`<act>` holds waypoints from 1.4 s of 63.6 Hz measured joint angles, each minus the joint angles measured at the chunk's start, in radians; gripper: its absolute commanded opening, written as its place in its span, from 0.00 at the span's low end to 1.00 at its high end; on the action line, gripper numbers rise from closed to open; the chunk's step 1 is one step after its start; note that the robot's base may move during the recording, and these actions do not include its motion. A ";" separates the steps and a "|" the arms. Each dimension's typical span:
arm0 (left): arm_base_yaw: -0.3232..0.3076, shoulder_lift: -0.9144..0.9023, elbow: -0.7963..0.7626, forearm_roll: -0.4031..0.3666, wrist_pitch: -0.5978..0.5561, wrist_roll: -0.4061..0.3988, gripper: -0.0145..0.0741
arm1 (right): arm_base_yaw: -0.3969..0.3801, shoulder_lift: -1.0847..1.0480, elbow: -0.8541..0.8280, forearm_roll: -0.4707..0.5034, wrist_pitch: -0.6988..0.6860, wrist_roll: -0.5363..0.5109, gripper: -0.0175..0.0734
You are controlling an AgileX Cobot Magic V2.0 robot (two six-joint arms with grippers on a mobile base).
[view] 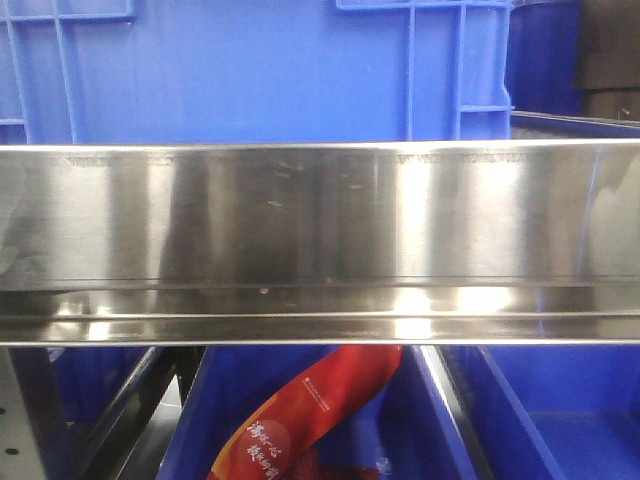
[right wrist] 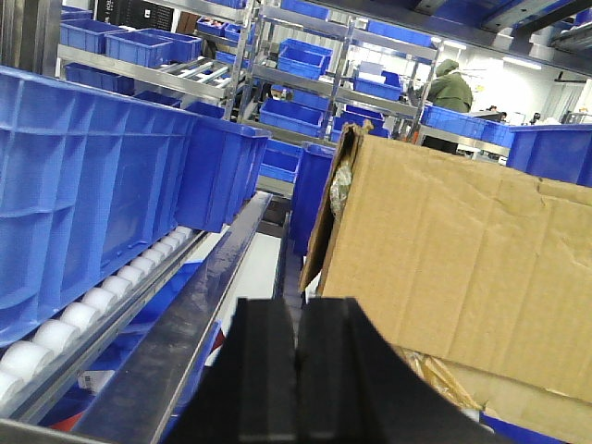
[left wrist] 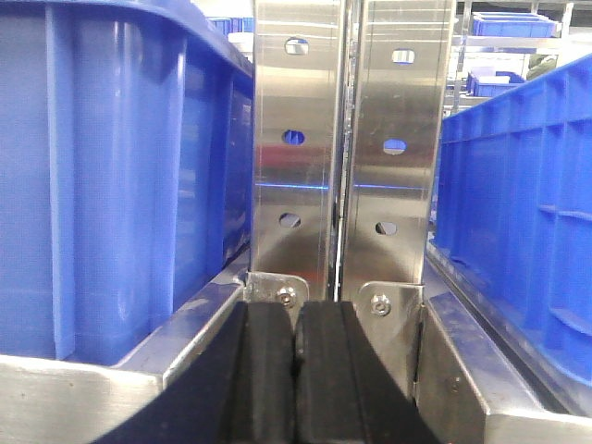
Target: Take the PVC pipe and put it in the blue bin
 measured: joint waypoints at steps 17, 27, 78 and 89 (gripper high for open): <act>0.000 0.000 0.000 -0.002 0.000 0.000 0.04 | 0.000 0.000 0.000 0.000 0.000 0.000 0.01; 0.000 0.000 0.000 -0.002 0.000 0.000 0.04 | 0.000 0.000 0.000 0.000 0.000 0.000 0.01; 0.000 0.000 0.000 -0.002 0.000 0.000 0.04 | 0.000 0.002 0.065 -0.037 -0.099 0.111 0.01; 0.000 0.000 0.000 -0.002 0.000 0.000 0.04 | 0.000 0.002 0.089 -0.173 -0.119 0.290 0.01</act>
